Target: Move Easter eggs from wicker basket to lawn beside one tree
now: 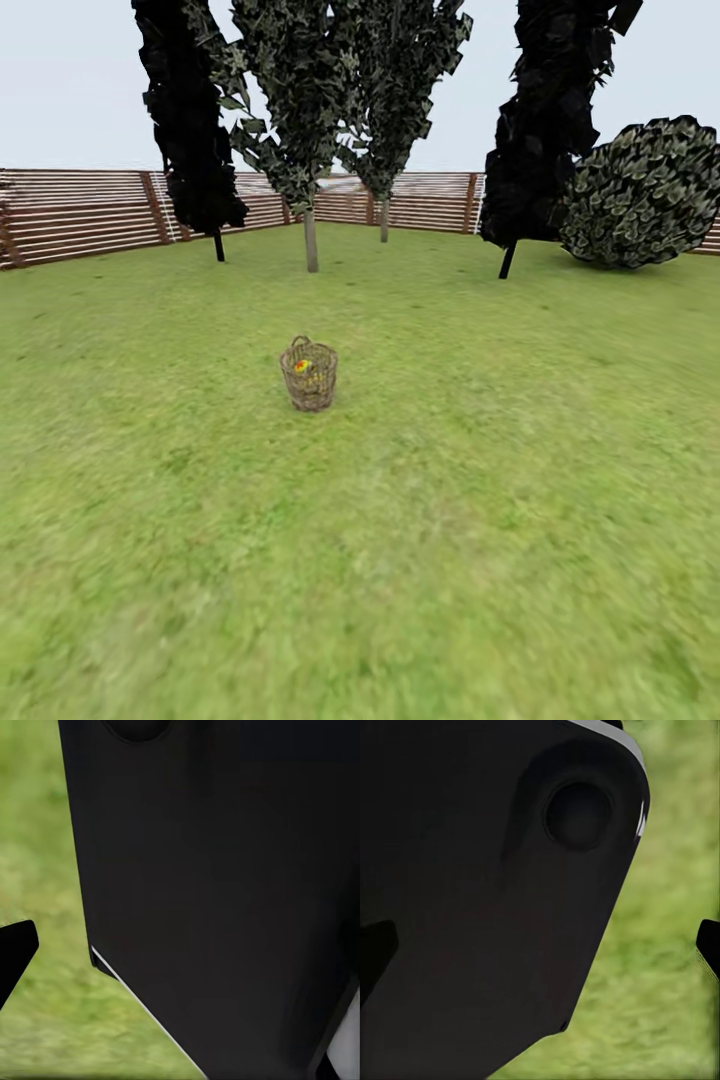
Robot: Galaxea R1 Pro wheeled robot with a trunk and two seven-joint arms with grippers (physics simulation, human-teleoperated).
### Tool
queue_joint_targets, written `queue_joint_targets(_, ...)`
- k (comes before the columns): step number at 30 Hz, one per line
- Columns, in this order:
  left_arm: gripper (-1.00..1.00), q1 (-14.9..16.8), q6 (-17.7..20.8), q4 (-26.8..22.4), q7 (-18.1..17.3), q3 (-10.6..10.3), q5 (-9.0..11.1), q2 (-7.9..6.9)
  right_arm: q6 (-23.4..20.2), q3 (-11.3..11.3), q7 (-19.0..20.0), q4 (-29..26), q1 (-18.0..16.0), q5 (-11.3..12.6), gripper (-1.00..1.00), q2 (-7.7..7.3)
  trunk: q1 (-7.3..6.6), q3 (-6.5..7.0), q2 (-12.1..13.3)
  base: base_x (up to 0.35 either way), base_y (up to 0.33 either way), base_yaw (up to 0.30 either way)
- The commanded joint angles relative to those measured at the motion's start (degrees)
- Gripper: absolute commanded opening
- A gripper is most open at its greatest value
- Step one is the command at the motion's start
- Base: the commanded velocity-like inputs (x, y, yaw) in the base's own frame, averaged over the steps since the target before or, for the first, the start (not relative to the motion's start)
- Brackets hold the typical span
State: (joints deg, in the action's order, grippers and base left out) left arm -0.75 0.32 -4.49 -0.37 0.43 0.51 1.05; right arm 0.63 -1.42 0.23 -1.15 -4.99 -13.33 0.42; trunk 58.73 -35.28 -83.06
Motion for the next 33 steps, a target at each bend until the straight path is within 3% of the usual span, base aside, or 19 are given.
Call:
queue_joint_targets(1, 1.0, -0.04, 0.03, -0.13, -0.05, 0.05, 0.04, 0.01, 0.07, -0.13, 0.03, -0.02, -0.02, -0.2, 1.0, 0.01, 0.0, -0.08, -0.02, 0.0, 0.0, 0.202)
queue_joint_targets(19, 1.0, -0.04, 0.03, -0.11, -0.07, 0.02, 0.02, 0.01, -0.03, -0.18, 2.23, 0.01, -0.02, -0.25, 1.0, -0.26, 0.0, -1.46, -0.02, 0.0, 0.0, 0.012)
queue_joint_targets(28, 1.0, -0.04, 0.03, -0.15, -0.07, 0.01, 0.02, 0.01, -0.01, -1.48, 2.37, -0.03, -0.02, -2.25, 1.0, -0.15, 0.0, -1.57, -0.02, 0.0, 0.0, 0.0)
queue_joint_targets(33, 1.0, -0.04, 0.03, -0.16, -0.07, 0.01, 0.02, 0.01, 0.13, -1.4, 2.29, -0.16, -0.02, -2.14, 1.0, -0.18, 0.0, -1.57, -0.02, 0.0, 0.0, 0.0)
